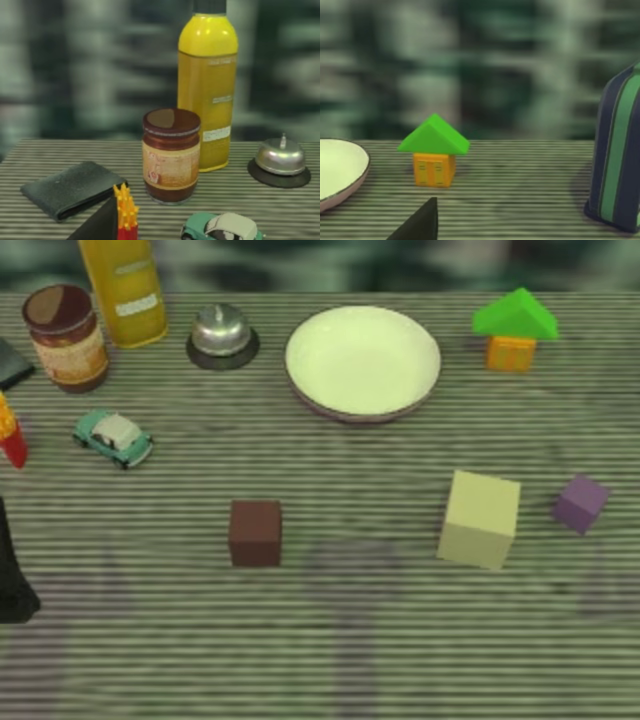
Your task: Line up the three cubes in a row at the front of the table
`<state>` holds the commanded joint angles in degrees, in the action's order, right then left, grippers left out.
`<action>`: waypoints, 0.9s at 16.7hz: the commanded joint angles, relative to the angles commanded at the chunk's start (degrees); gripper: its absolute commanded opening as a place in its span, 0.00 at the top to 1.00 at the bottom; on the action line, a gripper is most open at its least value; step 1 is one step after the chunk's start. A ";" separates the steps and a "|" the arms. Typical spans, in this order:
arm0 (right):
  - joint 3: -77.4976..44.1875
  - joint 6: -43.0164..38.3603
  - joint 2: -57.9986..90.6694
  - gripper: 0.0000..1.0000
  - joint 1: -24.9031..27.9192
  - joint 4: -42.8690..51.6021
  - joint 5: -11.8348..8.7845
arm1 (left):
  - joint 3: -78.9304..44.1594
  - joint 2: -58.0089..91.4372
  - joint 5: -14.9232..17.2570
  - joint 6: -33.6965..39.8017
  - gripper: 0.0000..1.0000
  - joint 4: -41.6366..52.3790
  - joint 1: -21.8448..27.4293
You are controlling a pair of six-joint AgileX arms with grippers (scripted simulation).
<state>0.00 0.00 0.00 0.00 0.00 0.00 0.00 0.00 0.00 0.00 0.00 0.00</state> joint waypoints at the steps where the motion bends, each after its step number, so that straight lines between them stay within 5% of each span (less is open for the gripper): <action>1: 0.00 0.00 0.00 0.00 0.00 0.00 0.00 | 0.00 0.00 0.00 0.00 0.00 0.00 0.00; 8: -11.78 5.20 12.59 0.00 1.31 7.64 -0.19 | 0.00 0.00 0.00 0.00 0.00 0.00 0.00; 15: -40.76 18.10 52.55 0.00 3.90 27.22 0.00 | 0.00 0.00 0.00 0.00 0.00 0.00 0.00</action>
<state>-40.76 18.10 52.55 3.90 27.22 0.00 0.00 0.00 0.00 0.00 0.00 0.00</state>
